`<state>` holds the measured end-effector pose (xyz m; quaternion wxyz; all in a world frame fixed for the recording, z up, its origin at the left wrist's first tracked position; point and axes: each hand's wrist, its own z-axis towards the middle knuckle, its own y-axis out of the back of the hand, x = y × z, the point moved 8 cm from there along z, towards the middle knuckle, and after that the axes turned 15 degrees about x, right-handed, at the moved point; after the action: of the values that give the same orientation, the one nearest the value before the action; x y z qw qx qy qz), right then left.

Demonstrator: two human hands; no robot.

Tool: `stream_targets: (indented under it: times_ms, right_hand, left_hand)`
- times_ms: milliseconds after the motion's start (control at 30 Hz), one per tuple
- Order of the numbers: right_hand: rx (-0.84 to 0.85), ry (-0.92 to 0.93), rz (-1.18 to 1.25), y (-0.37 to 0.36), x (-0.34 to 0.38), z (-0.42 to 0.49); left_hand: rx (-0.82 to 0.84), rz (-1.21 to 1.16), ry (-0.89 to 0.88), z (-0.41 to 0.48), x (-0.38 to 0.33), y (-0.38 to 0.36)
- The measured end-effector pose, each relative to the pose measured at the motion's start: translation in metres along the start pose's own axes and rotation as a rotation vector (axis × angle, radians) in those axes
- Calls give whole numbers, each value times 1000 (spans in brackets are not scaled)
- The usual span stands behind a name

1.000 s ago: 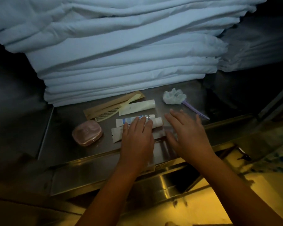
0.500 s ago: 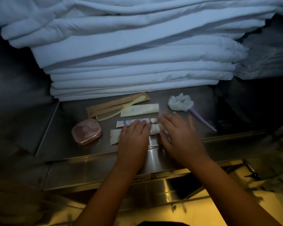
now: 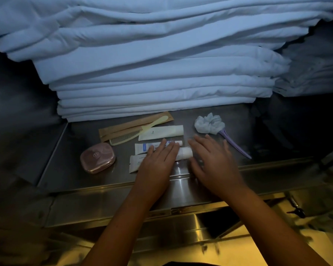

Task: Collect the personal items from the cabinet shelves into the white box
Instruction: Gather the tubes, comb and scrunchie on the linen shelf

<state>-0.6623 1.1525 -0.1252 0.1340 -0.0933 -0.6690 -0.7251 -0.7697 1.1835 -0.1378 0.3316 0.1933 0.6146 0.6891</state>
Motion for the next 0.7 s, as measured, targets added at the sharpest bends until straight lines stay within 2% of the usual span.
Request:
stream_targets:
  times_ms: [133, 400, 700]
  right_hand:
    - [-27, -16, -17, 7, -13, -3]
    - [-4, -171, -71, 10, -60, -4]
    - [52, -259, -89, 1, -88, -3]
  left_hand:
    - [-20, 13, -42, 6, -10, 6]
    - [-82, 3, -135, 20, -29, 16]
    - [-70, 43, -166, 39, -37, 8]
